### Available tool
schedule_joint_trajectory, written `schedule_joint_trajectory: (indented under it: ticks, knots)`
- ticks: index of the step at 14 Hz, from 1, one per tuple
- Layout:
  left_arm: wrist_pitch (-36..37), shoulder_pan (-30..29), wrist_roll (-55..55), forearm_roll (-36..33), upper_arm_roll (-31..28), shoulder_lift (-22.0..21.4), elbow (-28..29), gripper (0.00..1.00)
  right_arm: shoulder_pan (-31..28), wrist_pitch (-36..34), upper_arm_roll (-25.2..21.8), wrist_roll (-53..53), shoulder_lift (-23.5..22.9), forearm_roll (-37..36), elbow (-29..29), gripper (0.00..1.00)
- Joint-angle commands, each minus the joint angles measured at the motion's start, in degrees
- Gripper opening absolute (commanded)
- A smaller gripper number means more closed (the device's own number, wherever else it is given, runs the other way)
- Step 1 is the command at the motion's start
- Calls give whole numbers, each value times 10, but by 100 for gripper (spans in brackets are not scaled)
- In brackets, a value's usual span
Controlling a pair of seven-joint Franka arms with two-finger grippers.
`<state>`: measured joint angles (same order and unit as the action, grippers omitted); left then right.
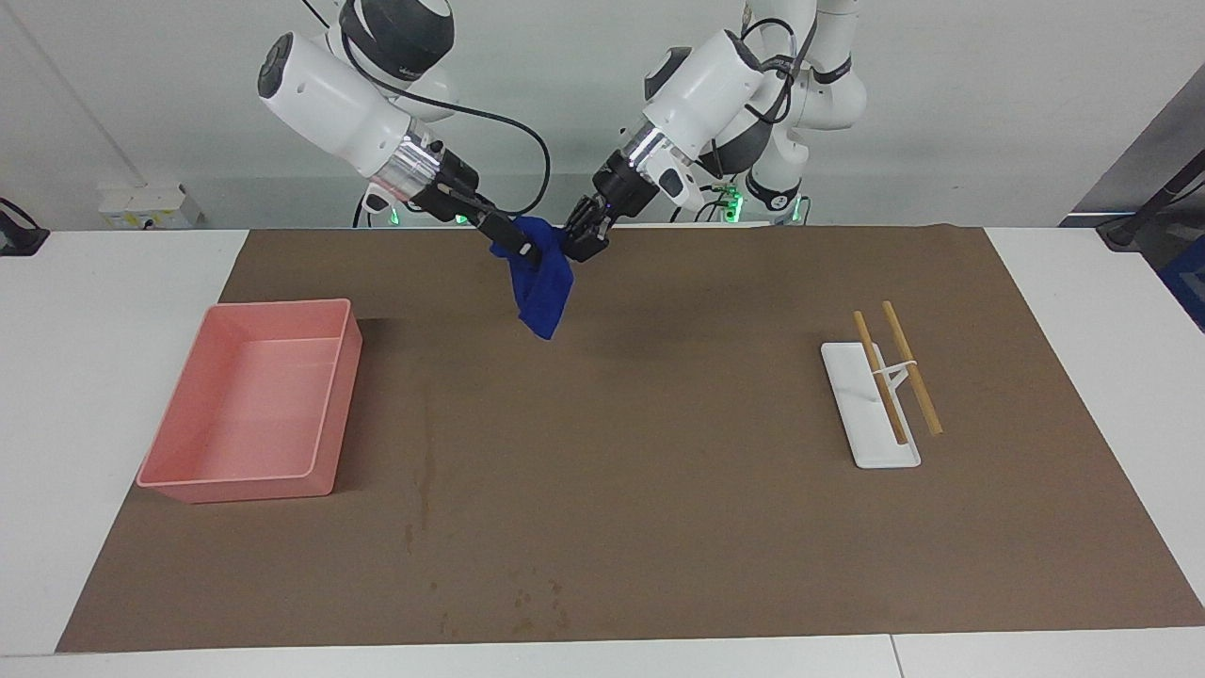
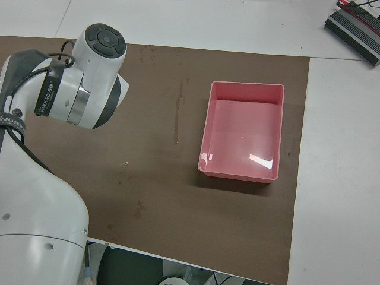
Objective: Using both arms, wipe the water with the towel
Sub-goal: 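Carry the cloth toward the right gripper while the right gripper reaches it, then grasp the cloth with the right gripper and open the left gripper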
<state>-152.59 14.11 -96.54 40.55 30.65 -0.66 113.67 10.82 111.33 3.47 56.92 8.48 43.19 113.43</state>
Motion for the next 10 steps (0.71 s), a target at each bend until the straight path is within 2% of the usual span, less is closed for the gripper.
schedule_joint_trajectory:
  ticks: [1,3,4,10]
  knots:
    - [-17,8,-1,11,-7,-6,6,0,-6,-6,3,-12,8,-11,5,68]
    - [-17,7,-1,11,-7,-6,6,0,-7,-5,3,-31,8,-11,5,4]
    - [-17,8,-1,11,-6,-6,5,0,-9,-5,3,-37,8,-11,5,0]
    - [-18,8,-1,11,-6,-5,3,0,-18,1,3,-95,8,-11,5,0]
